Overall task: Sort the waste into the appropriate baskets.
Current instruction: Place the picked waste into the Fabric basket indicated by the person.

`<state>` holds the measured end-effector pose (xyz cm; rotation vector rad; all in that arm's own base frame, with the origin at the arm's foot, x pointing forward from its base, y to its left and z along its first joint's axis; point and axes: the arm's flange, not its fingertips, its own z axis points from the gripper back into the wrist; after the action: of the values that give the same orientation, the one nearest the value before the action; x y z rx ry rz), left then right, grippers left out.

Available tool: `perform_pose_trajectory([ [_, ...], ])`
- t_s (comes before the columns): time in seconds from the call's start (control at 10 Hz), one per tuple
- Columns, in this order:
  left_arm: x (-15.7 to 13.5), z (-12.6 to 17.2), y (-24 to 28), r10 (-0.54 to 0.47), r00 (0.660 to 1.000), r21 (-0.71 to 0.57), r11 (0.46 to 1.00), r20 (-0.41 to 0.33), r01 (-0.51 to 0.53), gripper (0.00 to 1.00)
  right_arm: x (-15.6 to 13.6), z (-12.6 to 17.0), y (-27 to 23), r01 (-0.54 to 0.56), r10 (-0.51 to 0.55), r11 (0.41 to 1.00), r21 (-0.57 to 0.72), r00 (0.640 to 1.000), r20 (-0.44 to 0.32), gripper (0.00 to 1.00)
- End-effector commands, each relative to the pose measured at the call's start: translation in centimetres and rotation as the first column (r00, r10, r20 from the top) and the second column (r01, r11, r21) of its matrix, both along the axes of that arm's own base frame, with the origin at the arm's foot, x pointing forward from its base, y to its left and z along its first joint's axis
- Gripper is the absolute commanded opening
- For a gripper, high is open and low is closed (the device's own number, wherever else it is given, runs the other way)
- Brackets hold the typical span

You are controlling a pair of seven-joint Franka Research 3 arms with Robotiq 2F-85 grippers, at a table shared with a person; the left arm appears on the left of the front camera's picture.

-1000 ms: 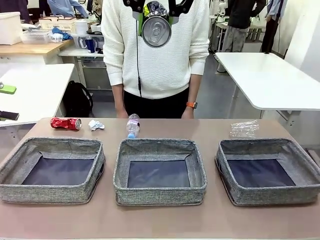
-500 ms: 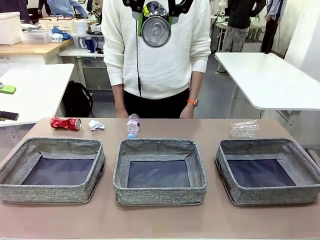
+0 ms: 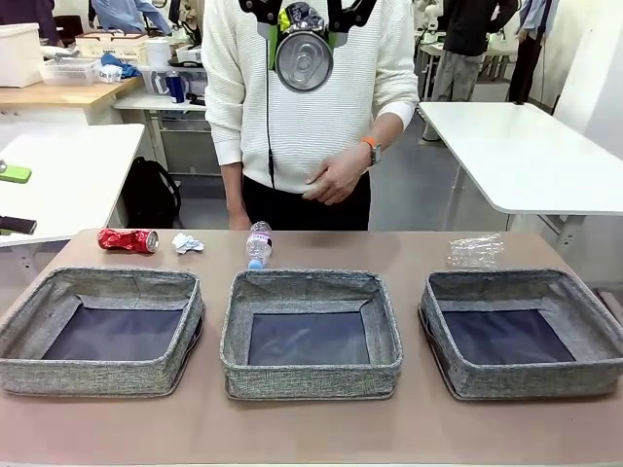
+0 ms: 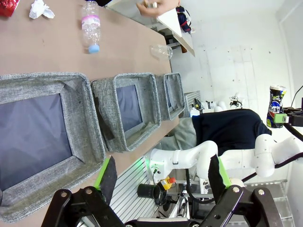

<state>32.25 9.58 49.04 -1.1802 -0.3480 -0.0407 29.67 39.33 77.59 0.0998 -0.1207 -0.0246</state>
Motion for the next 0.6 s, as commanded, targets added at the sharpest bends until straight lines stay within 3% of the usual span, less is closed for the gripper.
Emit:
perform_pose_trajectory([
  [0.0, 0.02, -0.03, -0.18, -0.007, 1.0, -0.013, 1.0, 0.026, 0.007, 1.0, -0.13, -0.1, -0.1, -0.004, 0.004, 1.0, 0.006, 1.0, 0.006, 0.48],
  [0.5, 0.02, -0.03, -0.18, -0.007, 1.0, -0.013, 1.0, 0.026, 0.007, 1.0, -0.13, -0.1, -0.1, -0.004, 0.004, 1.0, 0.006, 1.0, 0.006, 0.48],
])
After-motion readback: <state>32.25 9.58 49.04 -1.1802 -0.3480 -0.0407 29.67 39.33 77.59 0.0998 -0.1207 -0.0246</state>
